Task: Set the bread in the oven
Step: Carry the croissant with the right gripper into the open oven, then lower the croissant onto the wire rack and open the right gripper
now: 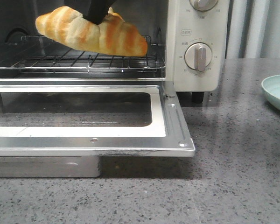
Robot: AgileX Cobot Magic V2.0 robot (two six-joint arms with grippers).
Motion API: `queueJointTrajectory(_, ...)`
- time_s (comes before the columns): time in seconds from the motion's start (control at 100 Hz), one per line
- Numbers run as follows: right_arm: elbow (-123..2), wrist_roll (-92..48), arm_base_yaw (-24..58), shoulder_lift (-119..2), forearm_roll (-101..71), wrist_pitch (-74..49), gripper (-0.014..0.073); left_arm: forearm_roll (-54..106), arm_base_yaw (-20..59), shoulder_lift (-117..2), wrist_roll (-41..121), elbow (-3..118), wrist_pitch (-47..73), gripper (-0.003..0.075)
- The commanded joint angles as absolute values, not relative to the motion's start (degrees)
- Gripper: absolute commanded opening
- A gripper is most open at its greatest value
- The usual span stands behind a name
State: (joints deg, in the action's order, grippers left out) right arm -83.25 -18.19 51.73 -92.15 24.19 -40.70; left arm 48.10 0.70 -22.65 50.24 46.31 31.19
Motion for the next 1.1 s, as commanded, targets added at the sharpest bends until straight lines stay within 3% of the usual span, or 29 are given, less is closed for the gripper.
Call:
queueJointTrajectory(0.0, -85.4, -18.5, 51.2, -90.0, 27.8, -36.9, -0.0071, 50.1, 0.7, -23.2, 49.6, 47.6, 28.5, -0.0021)
queueJointTrajectory(0.17, -85.4, -18.5, 51.2, -90.3, 29.2, -36.9, -0.0019, 50.3, 0.7, -23.2, 49.6, 47.6, 28.5, -0.0021)
queueJointTrajectory(0.37, -85.4, -18.5, 51.2, -90.3, 29.3, -36.5, 0.0327, 50.3, 0.7, -23.2, 49.6, 47.6, 28.5, -0.0021)
queueJointTrajectory(0.44, -85.4, -18.5, 51.2, -90.3, 29.4, -35.8, 0.0407, 50.3, 0.7, -23.2, 49.6, 47.6, 28.5, -0.0021)
queueJointTrajectory(0.96, -86.1, -18.5, 55.6, -88.9, 28.6, -35.6, 0.041, 49.6, 0.7, -20.9, 49.6, 47.6, 28.5, -0.0021)
queueJointTrajectory(1.09, -86.1, -18.5, 57.9, -87.7, 27.4, -38.6, 0.0338, 49.6, 0.7, -19.0, 49.5, 45.7, 28.3, -0.0021)
